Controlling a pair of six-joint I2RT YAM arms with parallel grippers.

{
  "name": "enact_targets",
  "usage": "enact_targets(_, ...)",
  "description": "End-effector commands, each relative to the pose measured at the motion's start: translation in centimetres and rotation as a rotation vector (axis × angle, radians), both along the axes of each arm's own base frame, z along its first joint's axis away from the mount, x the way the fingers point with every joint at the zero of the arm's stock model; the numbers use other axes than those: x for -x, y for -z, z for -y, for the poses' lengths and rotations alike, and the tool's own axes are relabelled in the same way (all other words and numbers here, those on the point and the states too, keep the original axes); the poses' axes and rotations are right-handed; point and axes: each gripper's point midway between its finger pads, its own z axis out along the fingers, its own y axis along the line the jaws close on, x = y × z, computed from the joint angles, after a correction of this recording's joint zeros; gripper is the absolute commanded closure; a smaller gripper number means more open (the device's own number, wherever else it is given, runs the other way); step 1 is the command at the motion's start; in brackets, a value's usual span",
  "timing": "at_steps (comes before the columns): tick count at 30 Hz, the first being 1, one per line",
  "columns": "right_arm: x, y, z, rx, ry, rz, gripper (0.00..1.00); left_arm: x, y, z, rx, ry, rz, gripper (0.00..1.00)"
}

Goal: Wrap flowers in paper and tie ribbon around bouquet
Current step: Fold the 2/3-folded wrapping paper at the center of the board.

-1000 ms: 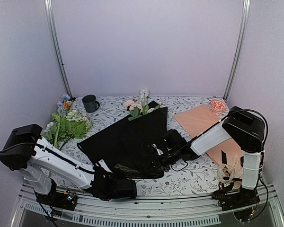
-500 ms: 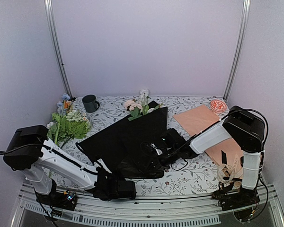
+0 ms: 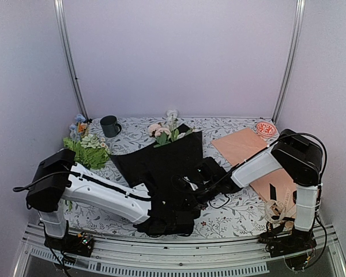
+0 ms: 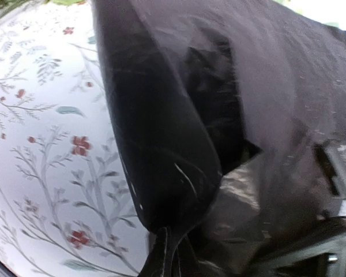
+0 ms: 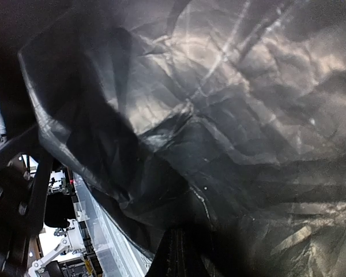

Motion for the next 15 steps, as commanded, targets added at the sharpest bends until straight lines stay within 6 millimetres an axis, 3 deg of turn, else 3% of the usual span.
enact_targets(1, 1.9, 4.2, 2.3, 0.14, 0.008, -0.084, 1.0, -0.7, -1.6, 0.6, -0.118, -0.014, 0.031, 1.0)
enact_targets(7, 2.3, 3.8, 1.8, 0.098, 0.004, -0.13, 1.0, -2.2, -2.7, 5.5, -0.192, 0.17, 0.036, 1.0)
enact_targets(15, 1.9, 3.3, 1.4, 0.065, 0.005, -0.16, 1.0, -3.6, -3.7, 12.4, -0.05, 0.493, 0.036, 1.0)
